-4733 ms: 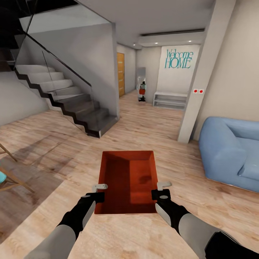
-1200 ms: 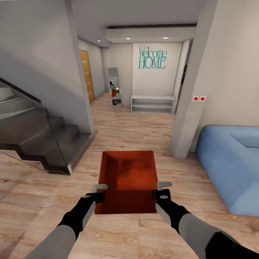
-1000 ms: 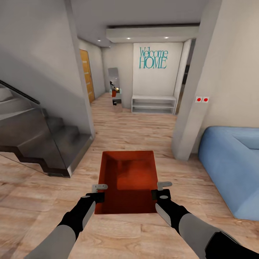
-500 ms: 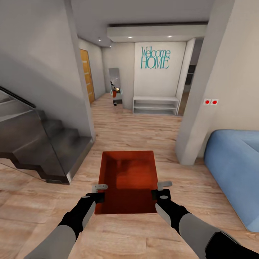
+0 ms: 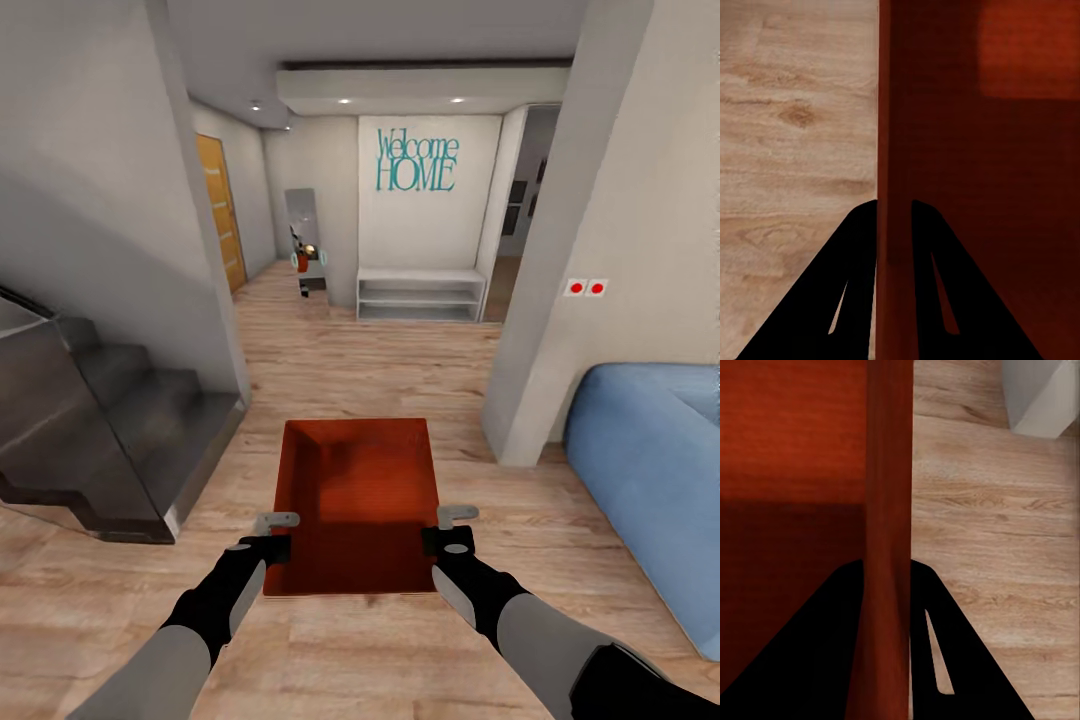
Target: Move the two storage containers from the living room to the garage. In the garage, place one container on the floor and stack the other container on top of it (either order is fine).
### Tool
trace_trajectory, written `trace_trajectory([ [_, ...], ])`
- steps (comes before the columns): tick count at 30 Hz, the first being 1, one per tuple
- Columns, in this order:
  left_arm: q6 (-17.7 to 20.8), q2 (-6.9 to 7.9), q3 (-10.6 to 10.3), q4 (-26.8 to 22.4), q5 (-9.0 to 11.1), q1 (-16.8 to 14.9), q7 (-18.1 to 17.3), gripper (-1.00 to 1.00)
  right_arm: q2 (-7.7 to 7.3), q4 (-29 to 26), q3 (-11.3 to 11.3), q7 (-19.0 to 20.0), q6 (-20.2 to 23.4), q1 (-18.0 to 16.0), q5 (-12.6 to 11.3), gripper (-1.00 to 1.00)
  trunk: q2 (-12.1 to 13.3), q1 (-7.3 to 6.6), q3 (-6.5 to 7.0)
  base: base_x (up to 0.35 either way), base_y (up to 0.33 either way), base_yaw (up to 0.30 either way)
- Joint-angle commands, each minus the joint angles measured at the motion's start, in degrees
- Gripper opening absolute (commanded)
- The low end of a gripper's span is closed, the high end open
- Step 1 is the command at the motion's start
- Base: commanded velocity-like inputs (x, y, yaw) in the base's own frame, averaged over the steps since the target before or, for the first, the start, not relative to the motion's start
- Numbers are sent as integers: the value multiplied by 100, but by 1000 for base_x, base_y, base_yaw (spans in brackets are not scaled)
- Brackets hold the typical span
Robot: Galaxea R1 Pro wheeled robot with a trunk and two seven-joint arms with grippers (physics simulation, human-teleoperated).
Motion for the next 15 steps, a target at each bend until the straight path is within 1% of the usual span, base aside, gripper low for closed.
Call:
trace_trajectory([
  [1, -184, 1, -30, -75, -18, -5, 64, -100, -5, 17, 90, -72, 96, -5, -139, -100, -12, 6, -13, 314, 120, -108],
  [15, -184, 1, -22, -75, -13, -5, 64, -100, -10, 16, 90, -72, 96, -5, -135, -100, -12, 6, -13, 314, 120, -7],
])
